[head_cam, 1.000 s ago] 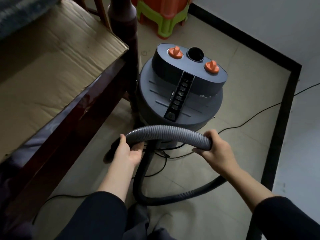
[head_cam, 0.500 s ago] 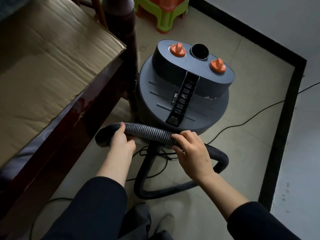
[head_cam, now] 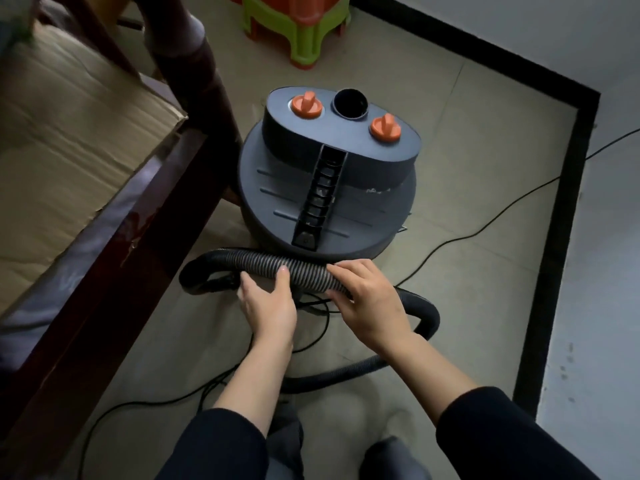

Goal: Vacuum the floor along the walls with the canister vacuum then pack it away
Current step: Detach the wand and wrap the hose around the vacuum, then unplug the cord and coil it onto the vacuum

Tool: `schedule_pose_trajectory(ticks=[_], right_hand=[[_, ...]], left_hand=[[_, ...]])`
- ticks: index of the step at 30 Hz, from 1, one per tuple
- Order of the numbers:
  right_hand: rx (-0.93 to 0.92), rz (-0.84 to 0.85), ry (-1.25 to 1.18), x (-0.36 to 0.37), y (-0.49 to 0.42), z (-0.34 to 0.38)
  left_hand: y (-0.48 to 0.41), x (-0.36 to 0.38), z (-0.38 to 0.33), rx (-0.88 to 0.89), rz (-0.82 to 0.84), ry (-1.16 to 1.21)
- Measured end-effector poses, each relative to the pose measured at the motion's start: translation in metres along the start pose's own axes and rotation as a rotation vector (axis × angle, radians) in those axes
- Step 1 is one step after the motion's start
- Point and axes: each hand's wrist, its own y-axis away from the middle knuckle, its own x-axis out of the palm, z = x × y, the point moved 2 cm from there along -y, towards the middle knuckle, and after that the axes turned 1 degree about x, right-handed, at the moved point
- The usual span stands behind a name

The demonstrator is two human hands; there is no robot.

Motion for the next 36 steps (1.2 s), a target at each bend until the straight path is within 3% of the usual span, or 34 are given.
schedule_pose_trajectory(ticks=[3, 8, 16, 21, 25, 29, 36], right_hand=[[0.079, -0.004, -0.015, -0.03, 0.013, -0.031], [0.202, -0.006, -0.034, -0.101, 0.045, -0.121], [0.367, 0.118, 0.096, -0.247, 0.113, -0.32], [0.507, 0.182, 0.205, -0.312, 0.13, -0.42], [0.572, 0.269, 0.257, -0.352, 0.116, -0.478], [0.634, 0.247, 0.242, -0.396, 0.073, -0.527], [0.707, 0.276, 0.241, -0.454, -0.034, -0.66]], left_hand=[[0.033, 0.017, -0.008, 0.237, -0.145, -0.058], [0.106, 0.105, -0.024, 0.517, -0.136, -0.203], [0.229, 0.342, -0.032, 0.347, 0.251, -0.47], [0.269, 0.454, -0.044, 0.439, 0.449, -0.618], [0.273, 0.516, -0.066, 0.474, 0.512, -0.749], [0.265, 0.575, -0.105, 0.512, 0.514, -0.844], [0.223, 0.743, -0.18, 0.518, 0.585, -0.915]])
